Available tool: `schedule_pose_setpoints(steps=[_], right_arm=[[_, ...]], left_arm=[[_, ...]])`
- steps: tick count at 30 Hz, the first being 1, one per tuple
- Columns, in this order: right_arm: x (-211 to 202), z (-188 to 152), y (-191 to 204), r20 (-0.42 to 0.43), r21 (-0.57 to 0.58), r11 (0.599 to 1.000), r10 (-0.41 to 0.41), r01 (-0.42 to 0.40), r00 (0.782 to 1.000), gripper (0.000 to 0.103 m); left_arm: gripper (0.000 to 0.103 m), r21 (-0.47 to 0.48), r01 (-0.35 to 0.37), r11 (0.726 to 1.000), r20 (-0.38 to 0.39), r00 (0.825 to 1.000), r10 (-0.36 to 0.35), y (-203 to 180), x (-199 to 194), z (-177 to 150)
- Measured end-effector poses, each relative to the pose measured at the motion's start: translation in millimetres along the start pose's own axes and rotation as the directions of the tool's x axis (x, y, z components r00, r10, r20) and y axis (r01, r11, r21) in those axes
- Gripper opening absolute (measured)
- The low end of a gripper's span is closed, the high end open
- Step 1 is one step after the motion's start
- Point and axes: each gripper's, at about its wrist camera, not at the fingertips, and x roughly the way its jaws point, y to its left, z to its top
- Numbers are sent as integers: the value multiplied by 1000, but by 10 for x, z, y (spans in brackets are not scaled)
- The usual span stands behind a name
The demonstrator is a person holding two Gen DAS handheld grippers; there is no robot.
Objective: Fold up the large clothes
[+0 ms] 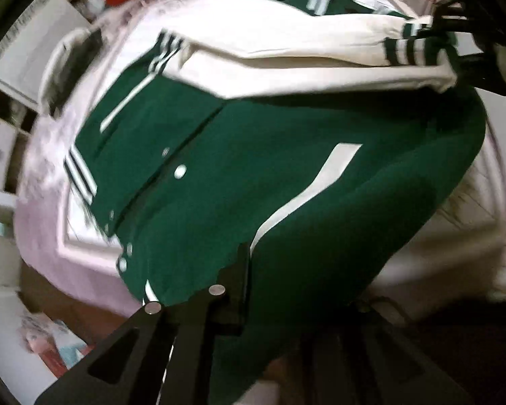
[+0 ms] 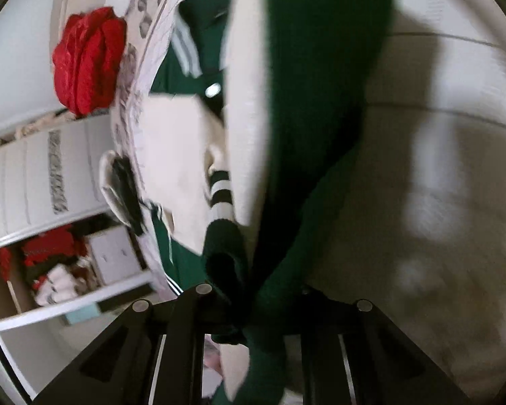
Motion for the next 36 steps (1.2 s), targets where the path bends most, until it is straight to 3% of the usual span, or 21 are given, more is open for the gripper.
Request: schedule_pose_setpoints(steps=[4, 8, 14, 18, 20, 21, 24, 27, 30, 32, 33, 36], right_arm=[[-765, -453, 127, -6, 20, 992, -125, 125, 992, 15], [-1034, -484, 557, 5, 9, 983, -181, 181, 983, 15], [-514, -25, 1464, 70, -17, 983, -182, 184, 981, 16], [291, 543, 1885, 103, 6, 977, -214, 214, 971, 18], [644, 802, 1912, 106, 11, 966, -258, 258, 960, 19], [800, 903, 1908, 96, 14, 961, -276, 276, 956, 21], [1221, 1196, 1890, 48, 4, 949, -314, 314, 948, 44], [1266, 1311, 1873, 31, 25, 975, -223, 222, 974, 72], [1013, 1251, 2034, 77, -53, 995, -79, 83, 994, 74], [800, 1108, 2122, 98, -100, 992, -71, 81, 993, 77], [712, 1035, 2137, 108, -113, 989, -88, 100, 990, 79], [423, 726, 2079, 145, -119, 976, -166, 184, 975, 79]], left_arm=[[5, -17, 85, 996, -21, 996, -85, 54, -495, -79], [6, -65, 108, 992, 46, 993, -105, 463, -666, 292], [10, -190, 142, 971, 141, 983, -116, 1460, -156, 1194], [15, -248, 181, 952, 84, 983, -165, 1957, 551, 1755], [15, -293, 229, 928, 14, 972, -235, 2191, 981, 1960], [15, -319, 268, 909, -25, 957, -290, 2311, 1203, 2042], [20, -387, 353, 852, -60, 912, -406, 2538, 1495, 2088], [30, -425, 411, 806, -18, 887, -462, 2737, 1436, 2002], [40, -484, 436, 758, 43, 878, -477, 2990, 1309, 1843], [44, -521, 443, 729, 83, 877, -473, 3121, 1185, 1751], [49, -530, 432, 729, 94, 885, -456, 3153, 1109, 1714], [54, -531, 369, 763, 125, 925, -360, 3157, 833, 1672]])
